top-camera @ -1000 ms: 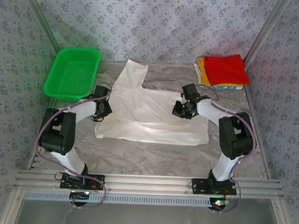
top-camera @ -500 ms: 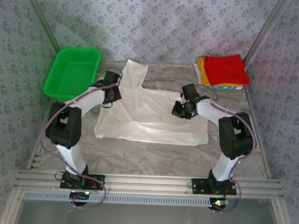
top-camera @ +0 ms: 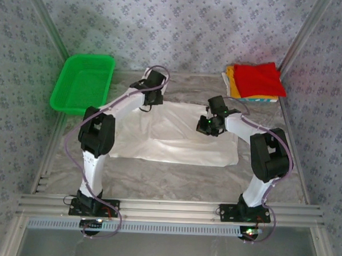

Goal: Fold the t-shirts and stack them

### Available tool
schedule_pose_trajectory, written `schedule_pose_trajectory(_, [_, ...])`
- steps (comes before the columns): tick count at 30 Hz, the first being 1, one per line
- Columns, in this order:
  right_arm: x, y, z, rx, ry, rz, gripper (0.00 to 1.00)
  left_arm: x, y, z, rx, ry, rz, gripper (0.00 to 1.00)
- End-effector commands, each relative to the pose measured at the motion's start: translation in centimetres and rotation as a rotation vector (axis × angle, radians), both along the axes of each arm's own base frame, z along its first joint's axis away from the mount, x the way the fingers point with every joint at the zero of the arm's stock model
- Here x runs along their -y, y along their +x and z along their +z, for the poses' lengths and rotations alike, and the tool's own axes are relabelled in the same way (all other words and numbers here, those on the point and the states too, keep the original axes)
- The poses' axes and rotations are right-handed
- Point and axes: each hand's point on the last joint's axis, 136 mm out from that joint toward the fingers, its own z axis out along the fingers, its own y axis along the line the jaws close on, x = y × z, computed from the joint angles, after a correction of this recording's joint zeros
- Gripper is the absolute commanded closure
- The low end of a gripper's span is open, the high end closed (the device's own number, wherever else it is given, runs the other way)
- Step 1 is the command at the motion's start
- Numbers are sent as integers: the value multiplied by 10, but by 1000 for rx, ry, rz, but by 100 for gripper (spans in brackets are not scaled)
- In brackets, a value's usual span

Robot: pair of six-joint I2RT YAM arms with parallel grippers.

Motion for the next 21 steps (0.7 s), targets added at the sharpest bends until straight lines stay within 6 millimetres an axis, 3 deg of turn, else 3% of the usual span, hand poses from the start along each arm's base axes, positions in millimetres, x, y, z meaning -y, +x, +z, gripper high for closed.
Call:
schedule_pose_trajectory(1, [0,-1,9,10,13,15,99,0,-9,61,116,-71,-29,79])
schedule_pose_trajectory(4, [-7,2,13,26,28,49,98,-24,-24,61,122,-119,26,72])
schedule_pose_trajectory(6, [-10,2,14,30,29,66,96,-38,-37,48,91,-128,54,63])
schedule_pose_trajectory(8, [-9,3,14,30,31,63,96,-37,-48,31,40,-114,27,49])
schedule_pose_trajectory(10, [-8,5,13,35,40,55,95,-28,-54,16,-1,-40,-31,47])
schedule_pose_trajectory(14, [-11,6,10,18,77,48,95,-20,-49,-14,-71,195,-78,38])
schedule_pose_trajectory(21, [-3,2,17,41,63,31,95,-19,-28,-51,-112,276,-48,42])
